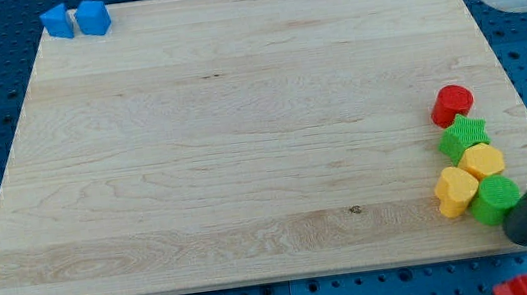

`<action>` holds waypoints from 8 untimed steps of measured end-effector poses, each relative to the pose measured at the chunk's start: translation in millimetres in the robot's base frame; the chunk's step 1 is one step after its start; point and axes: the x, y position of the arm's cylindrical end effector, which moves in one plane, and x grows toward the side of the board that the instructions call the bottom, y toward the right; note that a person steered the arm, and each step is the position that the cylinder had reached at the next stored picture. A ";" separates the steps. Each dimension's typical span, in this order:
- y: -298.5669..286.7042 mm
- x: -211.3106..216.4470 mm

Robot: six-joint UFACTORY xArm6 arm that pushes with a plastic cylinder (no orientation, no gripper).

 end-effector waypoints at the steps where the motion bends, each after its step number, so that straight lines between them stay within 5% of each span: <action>1: -17.8 -0.2; 8: -23.8 -19.8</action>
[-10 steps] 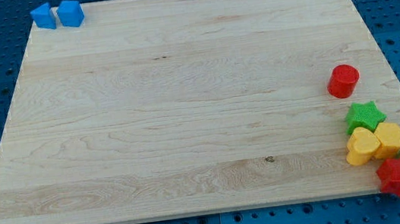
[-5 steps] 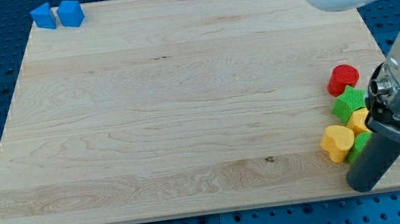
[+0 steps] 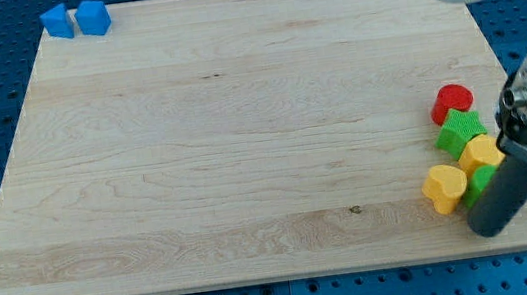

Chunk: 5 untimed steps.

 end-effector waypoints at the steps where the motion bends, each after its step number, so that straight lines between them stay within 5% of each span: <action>1: 0.0 -34.1; 5: 0.0 -203.8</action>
